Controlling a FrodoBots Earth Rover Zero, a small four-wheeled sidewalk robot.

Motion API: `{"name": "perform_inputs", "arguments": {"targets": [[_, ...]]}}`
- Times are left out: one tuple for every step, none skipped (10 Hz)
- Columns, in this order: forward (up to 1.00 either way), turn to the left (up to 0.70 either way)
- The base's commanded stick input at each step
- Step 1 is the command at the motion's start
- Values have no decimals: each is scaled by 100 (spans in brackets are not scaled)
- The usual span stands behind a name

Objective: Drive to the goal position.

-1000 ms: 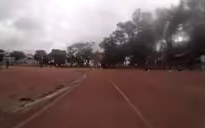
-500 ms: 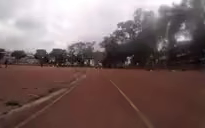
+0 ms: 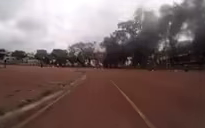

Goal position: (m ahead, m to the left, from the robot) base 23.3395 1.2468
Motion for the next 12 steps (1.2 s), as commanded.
{"name": "perform_inputs", "arguments": {"targets": [[70,-27],[70,2],[70,10],[70,6],[70,4],[70,4],[70,2],[70,3],[70,3],[70,3],[70,3],[70,3]]}}
